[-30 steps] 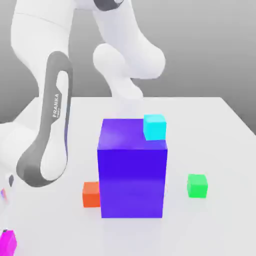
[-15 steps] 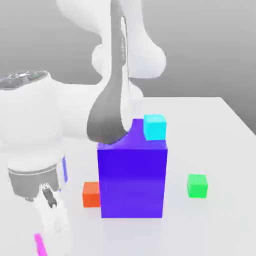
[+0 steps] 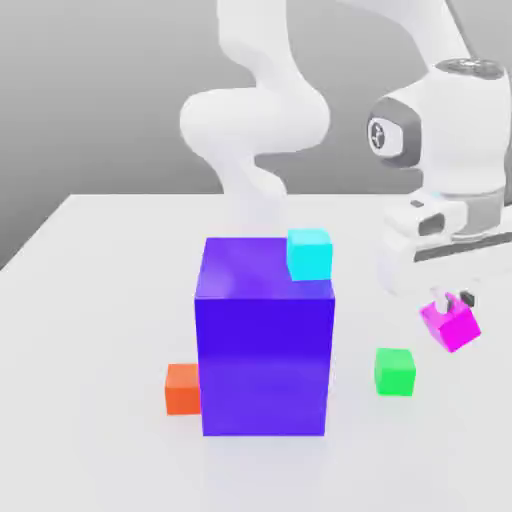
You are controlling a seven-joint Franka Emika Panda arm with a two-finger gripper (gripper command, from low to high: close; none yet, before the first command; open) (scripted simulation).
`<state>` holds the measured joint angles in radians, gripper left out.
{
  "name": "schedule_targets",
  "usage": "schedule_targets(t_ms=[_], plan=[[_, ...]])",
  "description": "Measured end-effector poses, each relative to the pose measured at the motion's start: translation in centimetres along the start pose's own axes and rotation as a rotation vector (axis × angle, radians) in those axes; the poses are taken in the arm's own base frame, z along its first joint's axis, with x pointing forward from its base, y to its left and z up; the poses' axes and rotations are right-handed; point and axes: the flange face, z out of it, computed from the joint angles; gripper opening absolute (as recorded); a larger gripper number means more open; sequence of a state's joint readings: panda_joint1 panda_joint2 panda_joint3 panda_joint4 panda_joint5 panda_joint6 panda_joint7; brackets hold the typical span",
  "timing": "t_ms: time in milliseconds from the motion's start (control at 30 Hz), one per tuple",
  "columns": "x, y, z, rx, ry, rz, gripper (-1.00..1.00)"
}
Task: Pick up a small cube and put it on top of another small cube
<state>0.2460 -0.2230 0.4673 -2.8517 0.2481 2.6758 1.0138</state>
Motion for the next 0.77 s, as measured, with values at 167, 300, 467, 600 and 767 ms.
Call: schedule_targets(t_ms=[167, 300, 467, 600, 767], plan=[[0.2, 1.5, 4.0, -0.038, 0.006, 0.028, -1.00], [0.7, 2.1, 7.2, -0.039, 0.003, 0.047, 1.00], [0.9, 2.2, 7.2, -0.039, 0.003, 0.053, 1.00], [-0.1, 1.5, 6.1, -0.039, 0.005, 0.020, 1.00], [0.1, 1.6, 2.2, -0.040, 0.004, 0.027, 1.00]])
